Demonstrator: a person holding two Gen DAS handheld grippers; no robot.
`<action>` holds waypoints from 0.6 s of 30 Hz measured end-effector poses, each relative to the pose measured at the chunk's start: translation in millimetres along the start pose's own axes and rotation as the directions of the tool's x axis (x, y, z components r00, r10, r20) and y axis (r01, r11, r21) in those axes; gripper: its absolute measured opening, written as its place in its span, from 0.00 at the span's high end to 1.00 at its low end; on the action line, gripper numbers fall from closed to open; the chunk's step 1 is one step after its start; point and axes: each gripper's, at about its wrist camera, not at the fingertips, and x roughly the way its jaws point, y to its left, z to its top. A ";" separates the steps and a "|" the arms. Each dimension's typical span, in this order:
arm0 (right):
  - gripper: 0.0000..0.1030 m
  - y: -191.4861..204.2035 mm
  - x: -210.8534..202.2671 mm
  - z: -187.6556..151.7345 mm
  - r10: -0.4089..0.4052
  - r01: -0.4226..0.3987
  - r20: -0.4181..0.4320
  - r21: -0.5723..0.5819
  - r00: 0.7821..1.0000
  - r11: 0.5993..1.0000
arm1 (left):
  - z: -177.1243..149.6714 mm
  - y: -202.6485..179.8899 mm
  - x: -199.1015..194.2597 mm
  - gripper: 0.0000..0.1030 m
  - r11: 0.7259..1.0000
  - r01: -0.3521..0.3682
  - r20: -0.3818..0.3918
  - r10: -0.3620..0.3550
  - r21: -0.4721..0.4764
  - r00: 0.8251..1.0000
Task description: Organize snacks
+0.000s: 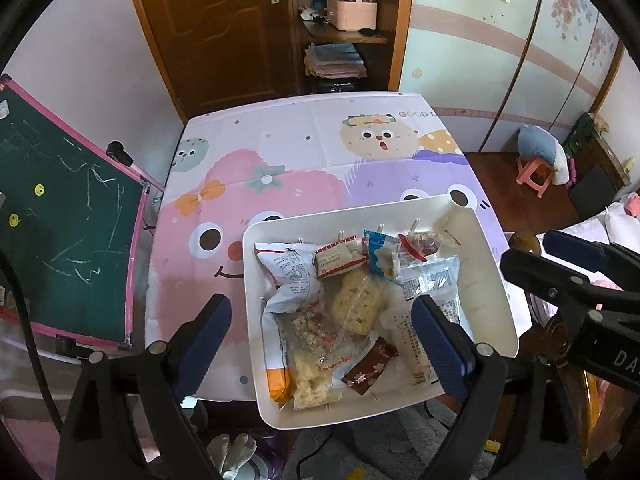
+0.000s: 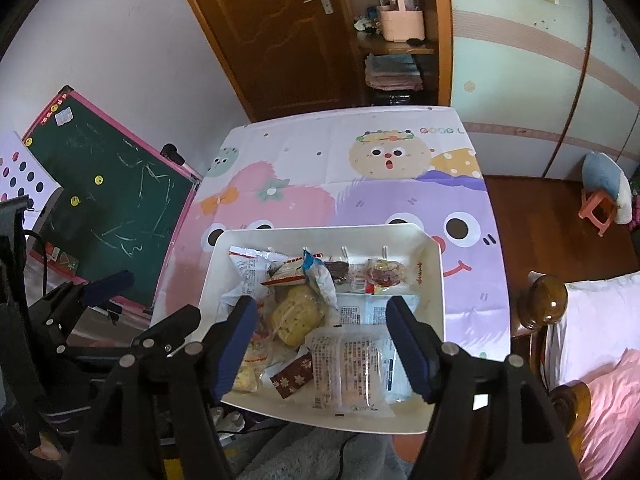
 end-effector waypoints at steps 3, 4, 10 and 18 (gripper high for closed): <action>0.34 0.6 -10.1 0.1 -0.023 0.023 0.021 0.012 1.000 1.000 | -1.3 -0.2 -6.4 0.10 1.000 -0.029 0.010 0.029 -0.011 1.000; 0.34 1.7 -15.9 0.4 -0.040 0.040 0.038 0.012 0.998 0.999 | -1.7 0.3 -9.5 0.10 0.999 -0.030 0.015 0.030 -0.019 0.999; 0.34 3.6 -35.6 2.5 -0.070 0.067 0.093 0.031 0.993 0.997 | -1.0 5.8 -30.1 0.08 0.997 -0.041 0.062 0.045 -0.060 0.997; 0.34 5.8 -45.8 3.3 -0.074 0.070 0.113 0.043 0.991 0.997 | 2.5 5.6 -49.1 0.06 0.996 -0.050 0.112 0.059 -0.079 0.992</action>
